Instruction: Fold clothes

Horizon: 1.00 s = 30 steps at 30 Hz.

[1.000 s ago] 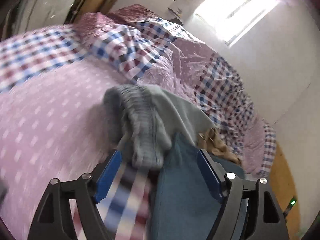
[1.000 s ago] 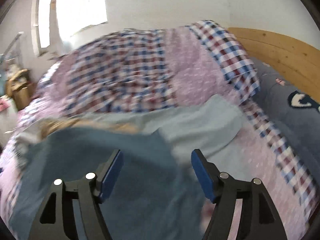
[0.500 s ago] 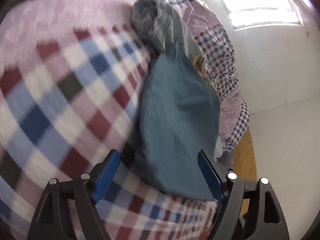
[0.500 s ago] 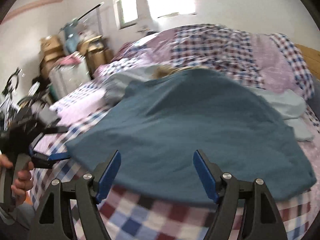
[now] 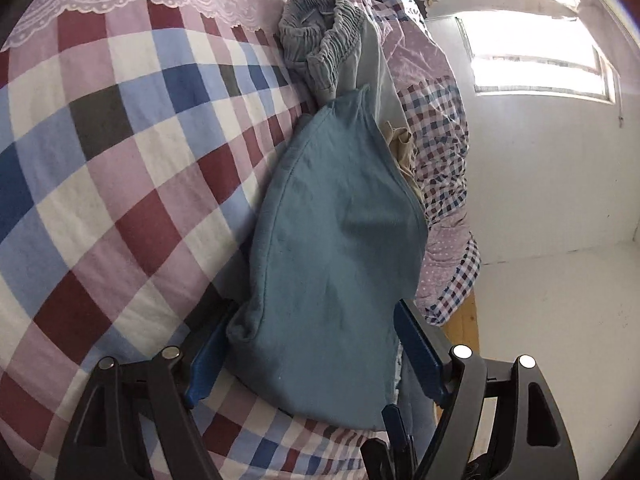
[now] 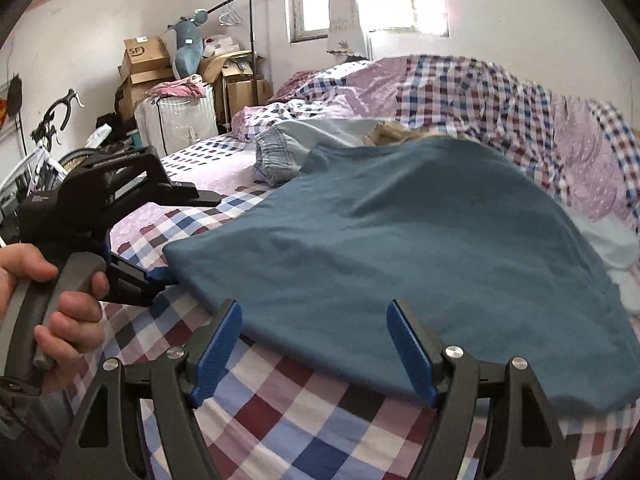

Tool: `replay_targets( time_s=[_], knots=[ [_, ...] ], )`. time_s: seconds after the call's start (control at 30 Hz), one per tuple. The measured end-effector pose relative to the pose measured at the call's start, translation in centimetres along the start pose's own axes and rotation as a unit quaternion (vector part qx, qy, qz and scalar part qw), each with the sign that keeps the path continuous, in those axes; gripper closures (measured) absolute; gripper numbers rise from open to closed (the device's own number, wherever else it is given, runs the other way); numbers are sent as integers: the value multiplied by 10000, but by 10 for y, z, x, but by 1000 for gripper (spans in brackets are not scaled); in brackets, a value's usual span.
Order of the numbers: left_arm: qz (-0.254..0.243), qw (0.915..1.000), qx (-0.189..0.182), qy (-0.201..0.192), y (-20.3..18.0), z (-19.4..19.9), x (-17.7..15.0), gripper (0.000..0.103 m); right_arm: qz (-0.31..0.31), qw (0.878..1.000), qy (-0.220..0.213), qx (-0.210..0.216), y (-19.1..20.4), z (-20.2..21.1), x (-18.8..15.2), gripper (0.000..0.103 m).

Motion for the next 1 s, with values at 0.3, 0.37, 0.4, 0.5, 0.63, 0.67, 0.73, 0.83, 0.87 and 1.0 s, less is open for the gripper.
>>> replay_targets(
  time_s=[0.3, 0.37, 0.4, 0.5, 0.63, 0.67, 0.73, 0.83, 0.87, 1.0],
  knots=[
    [169, 9997, 156, -75, 10, -3, 4, 48, -2072, 9782, -8, 95, -90, 46, -21, 25],
    [170, 9996, 178, -102, 12, -3, 3, 49, -2643, 9642, -176, -92, -124, 67, -29, 25],
    [169, 9996, 182, -114, 12, -3, 3, 49, -3000, 9532, -283, -243, -146, 81, -36, 25],
    [127, 9996, 222, -151, 12, -3, 2, 49, -3791, 9206, -533, -769, -202, 116, -59, 25],
    [189, 9991, 342, -156, 16, -4, 2, 67, -4674, 8713, -784, -1274, -262, 150, -95, 25],
    [235, 9990, 356, -150, 19, -4, 2, 70, -4873, 8594, -820, -1314, -274, 155, -104, 25],
    [310, 9988, 367, -121, 22, -4, 4, 77, -5143, 8428, -865, -1329, -290, 158, -115, 24],
    [349, 9985, 410, -107, 25, -4, 4, 84, -5343, 8314, -892, -1241, -304, 149, -121, 25],
    [336, 9985, 422, -117, 25, -4, 4, 84, -5408, 8275, -901, -1212, -309, 146, -122, 25],
    [267, 9984, 474, -137, 24, -5, 4, 86, -5598, 8151, -916, -1180, -325, 136, -128, 26]
  ],
)
Point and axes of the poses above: each gripper's, at about its wrist camera, not at the fingertips, and z roughly against the way its jaws point, y to its left, x to its top, the point moved 5 cm from there along -z, roughly the way its jaws point, and after that the axes turned 1 degree about z, right-handed, at the moved point
